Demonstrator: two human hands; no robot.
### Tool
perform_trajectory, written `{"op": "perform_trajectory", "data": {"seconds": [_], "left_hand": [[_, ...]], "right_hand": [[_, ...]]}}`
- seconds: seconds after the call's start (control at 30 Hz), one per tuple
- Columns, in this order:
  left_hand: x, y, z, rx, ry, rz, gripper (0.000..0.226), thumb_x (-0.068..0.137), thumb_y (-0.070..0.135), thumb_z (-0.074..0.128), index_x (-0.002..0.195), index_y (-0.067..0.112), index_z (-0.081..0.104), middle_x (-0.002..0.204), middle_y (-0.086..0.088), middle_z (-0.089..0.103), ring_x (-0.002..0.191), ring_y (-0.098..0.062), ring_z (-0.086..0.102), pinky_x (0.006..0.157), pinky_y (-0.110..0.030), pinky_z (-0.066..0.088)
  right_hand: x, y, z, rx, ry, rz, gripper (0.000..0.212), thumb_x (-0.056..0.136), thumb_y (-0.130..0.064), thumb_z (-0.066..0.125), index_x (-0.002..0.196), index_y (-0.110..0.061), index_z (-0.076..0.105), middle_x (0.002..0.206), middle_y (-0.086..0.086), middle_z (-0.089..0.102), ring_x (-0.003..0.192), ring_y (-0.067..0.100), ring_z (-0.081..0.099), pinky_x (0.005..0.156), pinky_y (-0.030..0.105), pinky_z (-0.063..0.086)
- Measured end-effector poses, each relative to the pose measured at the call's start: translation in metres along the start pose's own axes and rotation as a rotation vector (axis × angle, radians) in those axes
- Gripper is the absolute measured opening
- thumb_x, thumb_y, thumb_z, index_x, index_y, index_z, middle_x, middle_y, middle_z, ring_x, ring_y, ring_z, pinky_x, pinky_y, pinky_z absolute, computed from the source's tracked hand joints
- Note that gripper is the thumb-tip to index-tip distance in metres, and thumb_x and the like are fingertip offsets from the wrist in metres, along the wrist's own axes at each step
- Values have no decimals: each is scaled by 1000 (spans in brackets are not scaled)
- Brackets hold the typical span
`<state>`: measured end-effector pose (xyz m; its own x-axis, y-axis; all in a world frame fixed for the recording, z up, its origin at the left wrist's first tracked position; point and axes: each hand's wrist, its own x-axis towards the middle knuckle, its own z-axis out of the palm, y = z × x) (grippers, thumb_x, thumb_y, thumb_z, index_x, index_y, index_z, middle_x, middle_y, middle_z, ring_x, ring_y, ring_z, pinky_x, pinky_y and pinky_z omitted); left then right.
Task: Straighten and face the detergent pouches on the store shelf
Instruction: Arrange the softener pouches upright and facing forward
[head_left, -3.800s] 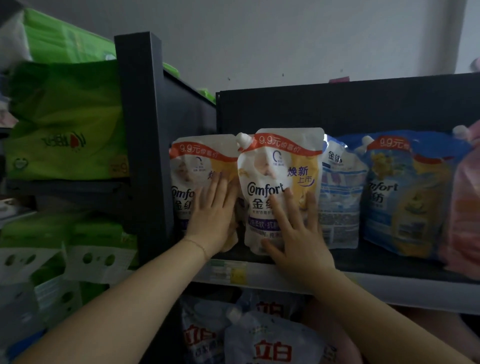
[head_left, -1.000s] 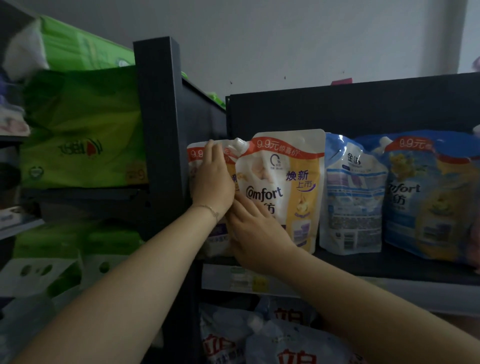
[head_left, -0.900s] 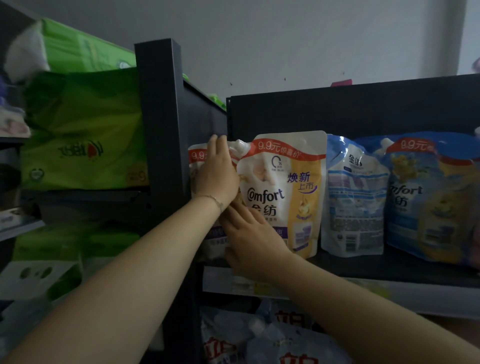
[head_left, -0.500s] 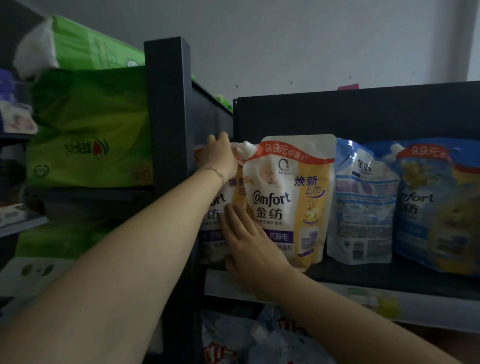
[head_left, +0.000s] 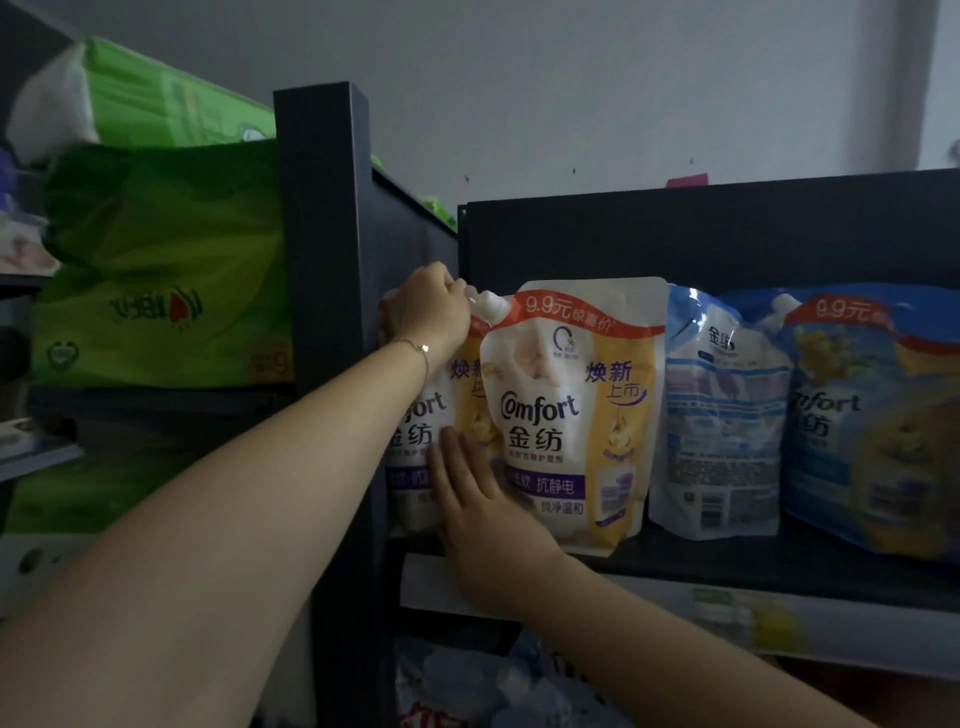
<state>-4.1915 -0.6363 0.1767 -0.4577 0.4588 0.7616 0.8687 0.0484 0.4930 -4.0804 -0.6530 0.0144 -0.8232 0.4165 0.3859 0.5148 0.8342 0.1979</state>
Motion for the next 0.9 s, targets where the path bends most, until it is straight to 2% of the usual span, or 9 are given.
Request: {"op": "perform_trajectory", "data": {"seconds": [0.17, 0.27, 0.3, 0.37, 0.43, 0.53, 0.67, 0.77, 0.9], "left_hand": [[-11, -1, -3, -19, 64, 76, 18, 100, 25, 40, 88, 14, 47, 97, -1, 48, 80, -13, 47, 71, -25, 32], [-31, -1, -3, -56, 110, 280, 11, 97, 16, 44, 107, 10, 46, 107, -3, 43, 72, -9, 44, 57, -18, 34], [-38, -1, -1, -55, 118, 335, 16, 96, 14, 46, 111, 9, 45, 111, -5, 43, 72, -9, 45, 54, -16, 34], [-50, -2, 2, -33, 134, 391, 20, 94, 14, 51, 112, 9, 46, 114, -6, 43, 73, -10, 46, 52, -14, 32], [-60, -3, 2, -36, 155, 403, 19, 91, 12, 53, 109, 10, 47, 112, -5, 44, 74, -9, 44, 54, -10, 29], [-73, -5, -2, -95, 168, 428, 19, 89, 9, 53, 107, 7, 48, 106, -6, 46, 75, -9, 45, 56, -9, 31], [-90, 1, -4, -92, 95, 514, 23, 89, 8, 54, 111, 7, 48, 101, -1, 44, 70, -11, 47, 54, -13, 33], [-104, 13, 3, -118, 9, 563, 21, 91, 10, 52, 111, 8, 47, 99, 2, 45, 68, -15, 51, 51, -24, 45], [-126, 38, 21, -177, -72, 636, 13, 92, 14, 53, 103, 14, 48, 89, 0, 52, 70, -14, 54, 56, -28, 50]], "right_hand": [[0, 4, -5, 16, -33, -50, 74, 102, -29, 29, 147, -9, -26, 151, 10, -37, 139, 27, -35, 116, 47, -8], [-5, 6, -17, 41, -19, -59, 76, 100, -32, 39, 152, -12, -14, 158, 8, -25, 145, 25, -23, 119, 45, 9], [-6, 8, -21, 35, -14, -53, 76, 98, -30, 44, 154, -12, -4, 160, 8, -17, 147, 25, -15, 117, 45, 16], [-11, 10, -33, 1, 77, -60, 60, 92, -28, 50, 146, -9, 33, 157, 14, 19, 144, 32, 17, 107, 47, 32], [-15, 16, -42, -82, 246, -89, 35, 85, -29, 51, 113, -10, 62, 124, 13, 53, 113, 34, 49, 85, 43, 44], [-25, 31, -53, -83, 444, -23, 33, 79, -35, 41, 89, -14, 65, 93, 4, 59, 83, 26, 56, 68, 36, 44], [-42, 57, -63, -82, 492, 77, 31, 81, -37, 42, 86, -15, 64, 89, 4, 59, 80, 25, 57, 70, 38, 46], [-59, 78, -65, -77, 517, 157, 22, 80, -29, 51, 86, -12, 63, 90, 5, 58, 82, 26, 57, 71, 38, 46], [-88, 108, -63, -69, 505, 247, 28, 82, -36, 46, 89, -14, 61, 91, 4, 58, 81, 25, 57, 68, 37, 46]]}}
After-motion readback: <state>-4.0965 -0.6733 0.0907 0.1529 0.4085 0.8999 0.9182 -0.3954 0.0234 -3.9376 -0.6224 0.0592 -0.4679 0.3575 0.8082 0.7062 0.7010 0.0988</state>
